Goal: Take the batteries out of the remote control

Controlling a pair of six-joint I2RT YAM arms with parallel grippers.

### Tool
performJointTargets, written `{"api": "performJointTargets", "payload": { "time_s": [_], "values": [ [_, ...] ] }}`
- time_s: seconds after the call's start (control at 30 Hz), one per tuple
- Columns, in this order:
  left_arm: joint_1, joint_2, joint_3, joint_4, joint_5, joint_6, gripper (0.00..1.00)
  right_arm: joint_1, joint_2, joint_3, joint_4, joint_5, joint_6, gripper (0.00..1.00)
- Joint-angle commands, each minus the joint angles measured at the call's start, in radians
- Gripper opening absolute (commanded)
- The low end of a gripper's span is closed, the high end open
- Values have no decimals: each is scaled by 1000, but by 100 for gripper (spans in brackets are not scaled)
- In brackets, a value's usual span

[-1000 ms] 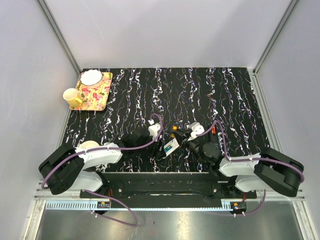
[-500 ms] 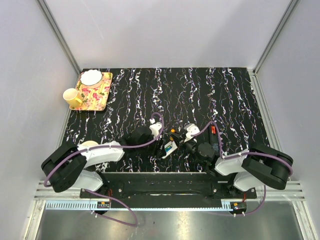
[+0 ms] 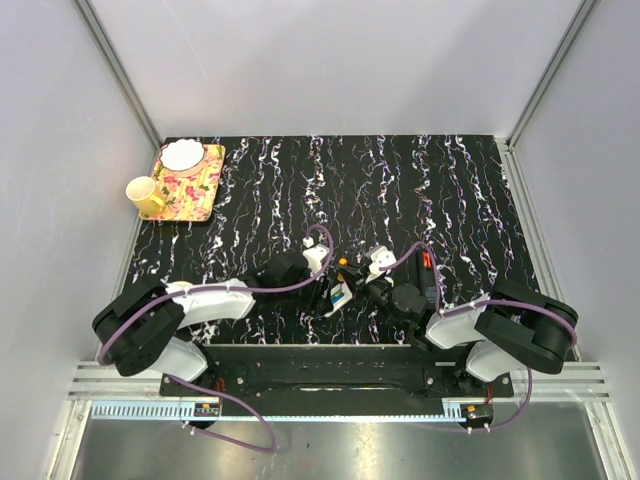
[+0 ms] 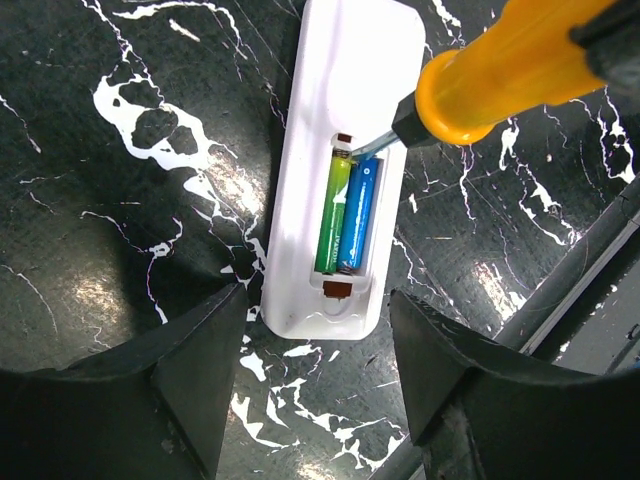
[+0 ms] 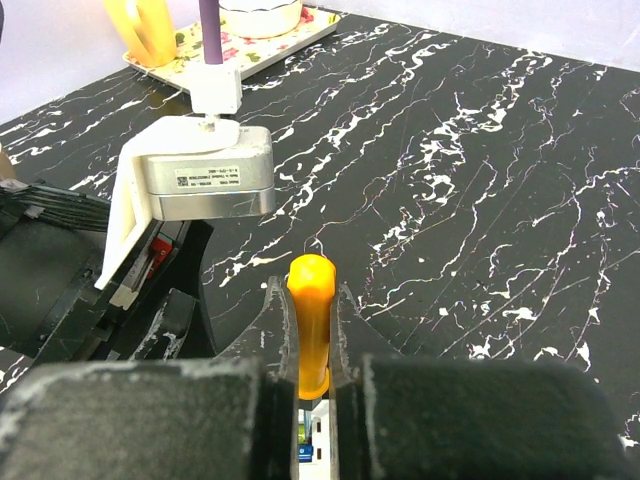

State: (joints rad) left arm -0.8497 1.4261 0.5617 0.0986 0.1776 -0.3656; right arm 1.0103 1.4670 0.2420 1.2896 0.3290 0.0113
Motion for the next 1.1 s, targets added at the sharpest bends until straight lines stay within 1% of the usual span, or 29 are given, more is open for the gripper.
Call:
{"api": "performJointTargets", "payload": {
  "time_s": [0.0,0.4,0.57,0.63,0.73,0.93,0.97,1.0,1.07],
  "values": [
    [-2,14,43,18,-13,7,62,7,7,26,120,15,15,0],
    [-3,42,55,12,-17,1,58,7,26,28,59,79,72,0],
    [-2,46,56,9,-18,-1,57,8,13,13,71,169,10,0],
    [-2,48,56,7,-18,-1,57,7,-2,19,50,176,-37,0],
    [-3,53,60,9,-17,1,57,8,-8,37,11,170,-51,0],
    [-3,65,70,3,-10,2,56,8,10,40,-4,139,-17,0],
    [-3,66,69,1,-10,4,54,7,7,40,-12,134,-17,0],
    [-5,66,70,0,-9,2,53,7,9,43,-28,128,16,0],
    [-6,73,76,-7,-10,2,52,8,4,52,-53,125,30,0]
  ]
}}
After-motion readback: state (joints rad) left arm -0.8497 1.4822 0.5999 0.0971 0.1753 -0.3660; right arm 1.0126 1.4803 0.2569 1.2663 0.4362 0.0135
